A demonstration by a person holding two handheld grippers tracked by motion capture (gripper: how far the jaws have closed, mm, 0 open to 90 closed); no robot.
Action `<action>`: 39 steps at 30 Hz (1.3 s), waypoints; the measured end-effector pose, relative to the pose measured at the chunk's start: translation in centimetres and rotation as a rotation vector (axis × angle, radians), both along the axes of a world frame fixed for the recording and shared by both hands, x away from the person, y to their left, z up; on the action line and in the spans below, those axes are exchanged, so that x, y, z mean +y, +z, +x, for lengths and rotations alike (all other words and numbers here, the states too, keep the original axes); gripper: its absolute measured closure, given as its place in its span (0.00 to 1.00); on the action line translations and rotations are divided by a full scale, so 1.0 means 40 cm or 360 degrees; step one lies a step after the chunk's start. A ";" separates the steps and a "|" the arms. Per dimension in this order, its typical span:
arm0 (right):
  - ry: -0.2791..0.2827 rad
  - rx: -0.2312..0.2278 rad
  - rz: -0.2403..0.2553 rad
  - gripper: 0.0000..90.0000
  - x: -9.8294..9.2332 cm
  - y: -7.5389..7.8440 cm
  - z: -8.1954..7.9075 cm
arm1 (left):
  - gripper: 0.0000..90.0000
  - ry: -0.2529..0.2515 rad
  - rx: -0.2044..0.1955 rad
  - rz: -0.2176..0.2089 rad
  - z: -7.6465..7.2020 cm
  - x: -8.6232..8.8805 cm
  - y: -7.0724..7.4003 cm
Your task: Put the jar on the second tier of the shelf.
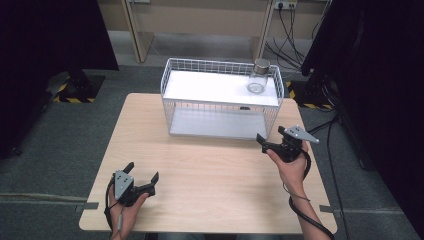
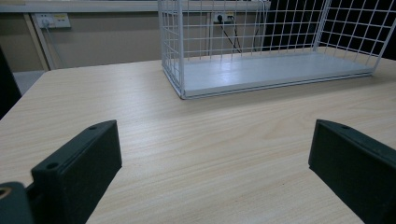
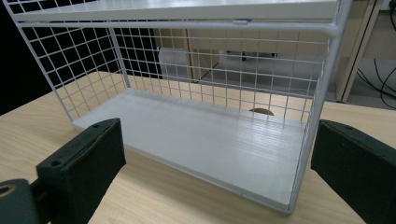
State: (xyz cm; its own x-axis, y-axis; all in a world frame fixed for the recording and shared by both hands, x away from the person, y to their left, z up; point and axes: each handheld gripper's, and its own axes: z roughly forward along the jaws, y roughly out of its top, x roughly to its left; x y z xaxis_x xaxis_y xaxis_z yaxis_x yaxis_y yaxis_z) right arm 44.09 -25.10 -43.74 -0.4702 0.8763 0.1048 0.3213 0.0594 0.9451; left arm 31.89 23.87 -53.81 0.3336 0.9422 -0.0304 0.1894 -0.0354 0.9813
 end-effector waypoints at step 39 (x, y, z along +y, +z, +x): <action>-0.0048 0.0066 -0.0137 0.04 -0.047 -0.119 -0.087 | 0.02 0.0002 -0.0004 0.0003 -0.001 -0.001 0.000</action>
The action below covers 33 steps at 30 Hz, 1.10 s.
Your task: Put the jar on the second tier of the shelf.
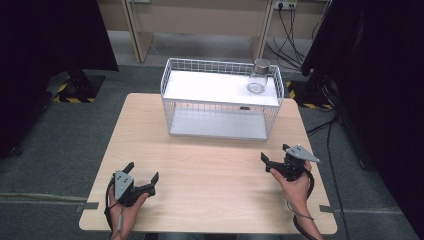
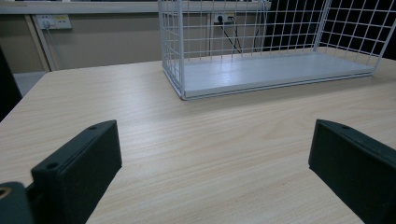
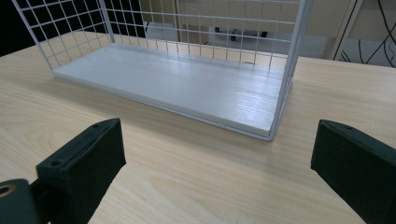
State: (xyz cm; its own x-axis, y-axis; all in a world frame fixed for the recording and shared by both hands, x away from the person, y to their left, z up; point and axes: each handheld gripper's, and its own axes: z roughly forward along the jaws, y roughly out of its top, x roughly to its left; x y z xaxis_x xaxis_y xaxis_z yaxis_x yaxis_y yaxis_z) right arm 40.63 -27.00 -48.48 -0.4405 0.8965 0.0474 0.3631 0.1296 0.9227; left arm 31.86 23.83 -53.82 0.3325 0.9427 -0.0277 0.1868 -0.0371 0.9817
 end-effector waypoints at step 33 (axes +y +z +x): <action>-0.0083 0.0070 0.0047 0.04 -0.054 -0.078 -0.048 | 0.02 0.0003 0.0001 0.0002 0.000 0.000 0.000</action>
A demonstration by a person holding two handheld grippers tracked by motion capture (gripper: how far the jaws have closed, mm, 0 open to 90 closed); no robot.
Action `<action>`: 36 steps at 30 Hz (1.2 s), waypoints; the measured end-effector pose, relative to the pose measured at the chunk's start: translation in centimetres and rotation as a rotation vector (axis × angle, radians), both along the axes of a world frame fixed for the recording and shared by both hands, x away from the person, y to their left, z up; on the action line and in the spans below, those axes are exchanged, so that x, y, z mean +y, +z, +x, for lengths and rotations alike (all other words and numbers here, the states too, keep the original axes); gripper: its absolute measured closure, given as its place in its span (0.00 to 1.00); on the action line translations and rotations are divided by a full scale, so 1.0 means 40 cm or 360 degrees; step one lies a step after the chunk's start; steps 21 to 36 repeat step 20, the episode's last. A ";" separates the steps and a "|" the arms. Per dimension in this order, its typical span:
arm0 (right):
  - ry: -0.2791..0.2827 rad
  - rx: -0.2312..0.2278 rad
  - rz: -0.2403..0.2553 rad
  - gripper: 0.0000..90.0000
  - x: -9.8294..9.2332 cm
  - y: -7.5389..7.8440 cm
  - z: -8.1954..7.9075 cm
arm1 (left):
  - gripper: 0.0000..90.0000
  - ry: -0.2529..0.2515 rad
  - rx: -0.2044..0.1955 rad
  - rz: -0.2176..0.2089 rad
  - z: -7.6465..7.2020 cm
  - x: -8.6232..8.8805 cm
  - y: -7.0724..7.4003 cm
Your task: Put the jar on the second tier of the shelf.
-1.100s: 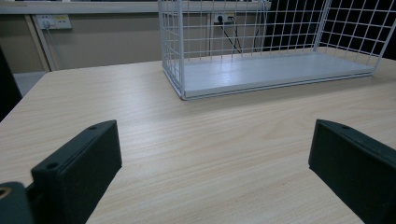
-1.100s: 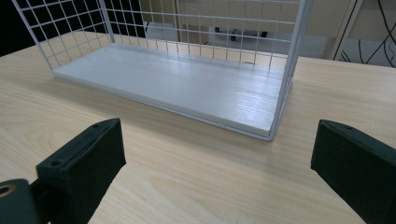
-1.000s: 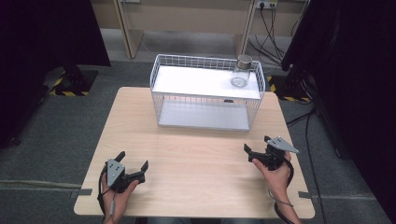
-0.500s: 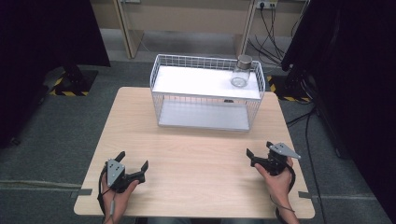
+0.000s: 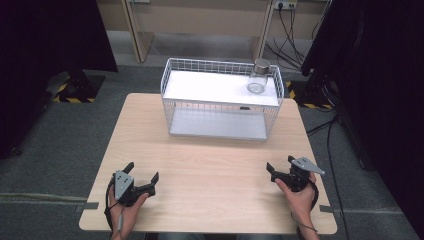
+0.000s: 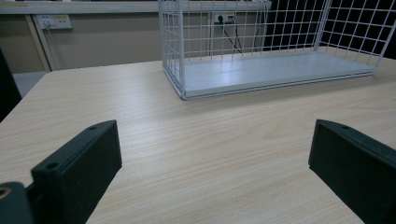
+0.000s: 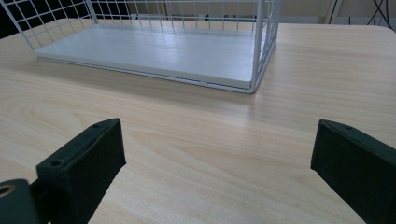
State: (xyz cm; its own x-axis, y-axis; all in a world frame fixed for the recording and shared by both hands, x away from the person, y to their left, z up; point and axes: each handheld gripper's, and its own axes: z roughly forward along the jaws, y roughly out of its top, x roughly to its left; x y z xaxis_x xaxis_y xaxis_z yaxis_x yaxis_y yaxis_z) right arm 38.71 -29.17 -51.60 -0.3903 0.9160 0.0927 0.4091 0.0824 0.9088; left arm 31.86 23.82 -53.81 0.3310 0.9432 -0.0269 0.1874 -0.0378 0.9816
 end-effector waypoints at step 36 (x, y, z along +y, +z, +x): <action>-0.0018 -0.0009 0.0002 0.04 -0.005 -0.018 -0.009 | 0.02 0.0002 0.0001 -0.0004 0.000 0.000 0.000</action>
